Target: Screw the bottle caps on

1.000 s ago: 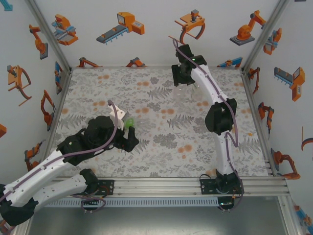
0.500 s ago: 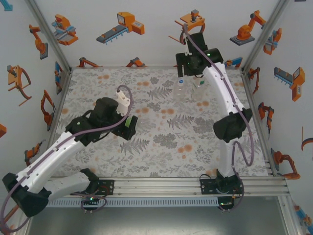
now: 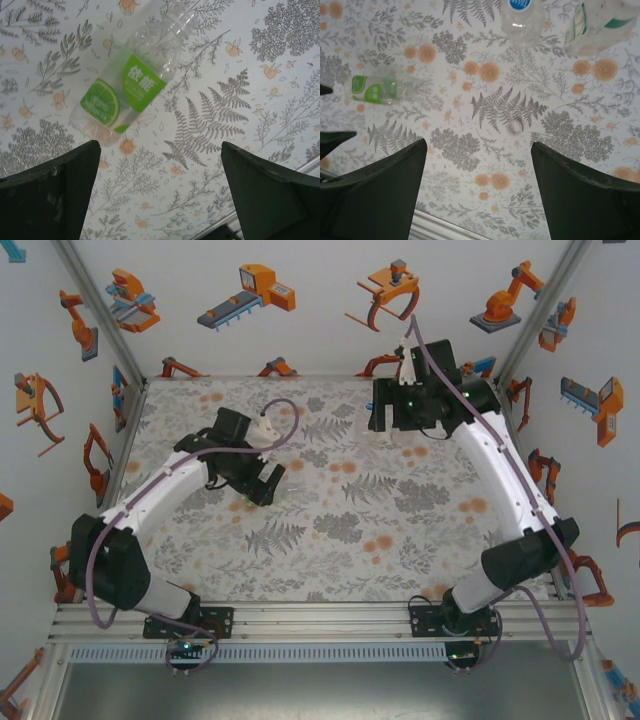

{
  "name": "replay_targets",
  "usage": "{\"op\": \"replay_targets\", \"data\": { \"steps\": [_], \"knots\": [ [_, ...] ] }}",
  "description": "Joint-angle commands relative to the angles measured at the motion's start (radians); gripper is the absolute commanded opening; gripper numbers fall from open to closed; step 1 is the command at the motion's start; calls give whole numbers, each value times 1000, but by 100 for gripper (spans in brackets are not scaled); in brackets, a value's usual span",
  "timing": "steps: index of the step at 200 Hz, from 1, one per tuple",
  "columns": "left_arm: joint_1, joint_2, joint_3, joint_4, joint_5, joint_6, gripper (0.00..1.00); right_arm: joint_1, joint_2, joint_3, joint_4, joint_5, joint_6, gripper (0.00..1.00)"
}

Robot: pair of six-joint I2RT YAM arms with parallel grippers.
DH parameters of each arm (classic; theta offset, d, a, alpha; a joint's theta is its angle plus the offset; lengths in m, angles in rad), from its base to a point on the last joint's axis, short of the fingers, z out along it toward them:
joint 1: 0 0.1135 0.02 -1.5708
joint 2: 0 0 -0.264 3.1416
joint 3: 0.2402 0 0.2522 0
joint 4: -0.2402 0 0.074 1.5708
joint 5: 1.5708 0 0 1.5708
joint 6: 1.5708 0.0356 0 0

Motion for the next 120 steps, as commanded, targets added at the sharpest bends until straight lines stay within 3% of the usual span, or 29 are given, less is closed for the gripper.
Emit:
{"op": "replay_targets", "data": {
  "steps": [1,47,120],
  "knots": [
    [15,83,69,53,54,71,100,6,-101,-57,45,-38,42,77],
    [50,276,195,-28,69,96,98,6,-220,-186,45,-53,79,77],
    [49,285,127,-57,105,2,97,7,-282,-274,50,-80,119,77]
  ]
}}
